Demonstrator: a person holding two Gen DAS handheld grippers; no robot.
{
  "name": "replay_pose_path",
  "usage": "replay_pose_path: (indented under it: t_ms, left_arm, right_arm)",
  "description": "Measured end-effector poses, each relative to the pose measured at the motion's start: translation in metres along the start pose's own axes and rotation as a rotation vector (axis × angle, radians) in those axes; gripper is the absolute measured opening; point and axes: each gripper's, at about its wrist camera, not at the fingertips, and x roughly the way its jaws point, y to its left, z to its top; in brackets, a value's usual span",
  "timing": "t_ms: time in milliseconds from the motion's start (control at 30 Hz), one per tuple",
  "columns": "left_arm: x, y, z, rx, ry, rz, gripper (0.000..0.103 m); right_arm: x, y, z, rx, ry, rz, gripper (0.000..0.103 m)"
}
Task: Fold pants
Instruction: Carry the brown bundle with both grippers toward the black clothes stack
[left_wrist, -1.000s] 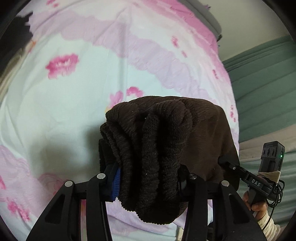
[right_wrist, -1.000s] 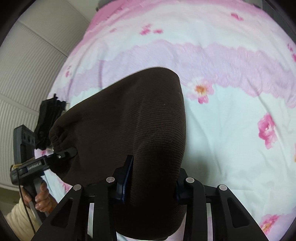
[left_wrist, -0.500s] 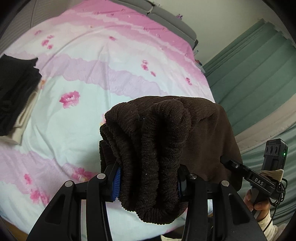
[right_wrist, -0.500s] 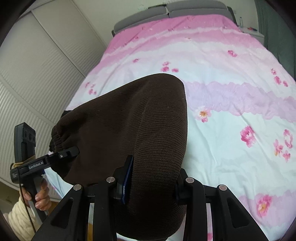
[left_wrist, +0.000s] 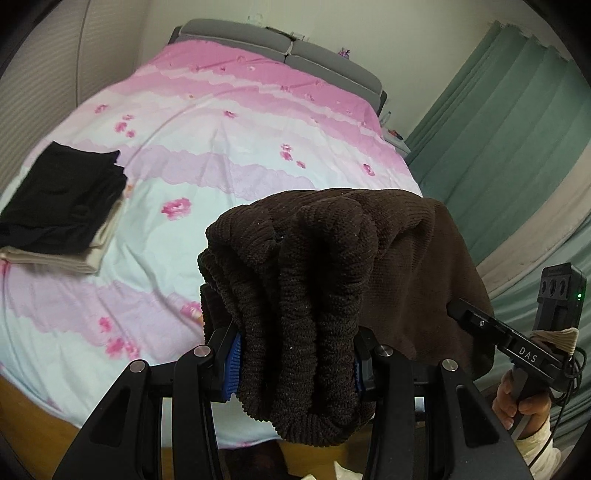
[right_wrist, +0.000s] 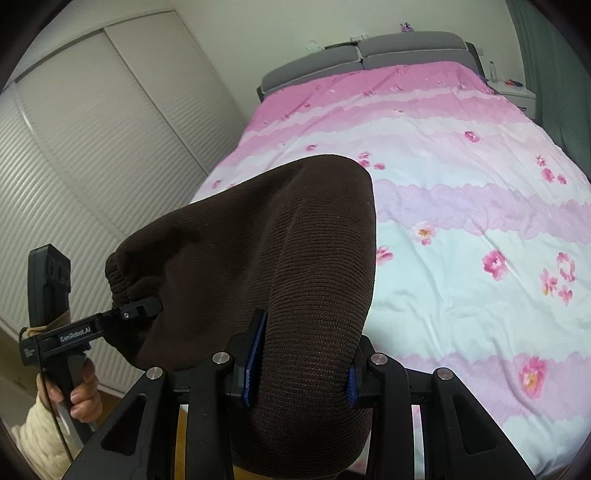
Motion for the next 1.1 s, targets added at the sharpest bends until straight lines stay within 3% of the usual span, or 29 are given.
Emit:
replay_pose_path:
  t_ms: [300,600,867,1100]
  left_arm:
    - [-0.055,0.015,-0.036,-0.004,-0.05,0.005,0.044]
    - [-0.095,0.096,-0.04,-0.104,-0.079,-0.053,0.044]
    - [-0.1,0.227,-0.002,-0.15,-0.035,-0.089,0.044]
    - [-0.101,0.341,0.064,-0.148,0.028,-0.075,0.044]
  right_arm:
    - [-0.029,0.039,-0.039,-0.022,-0.034,0.024,0.036]
    - [-0.023,0.098,-0.056,-0.06,-0.043,0.06,0.036]
    - [0.06,0.182,-0.044,-0.039,-0.013,0.077,0.036]
    - [0.155,0.259,-0.025,0.025,0.019,0.086,0.036]
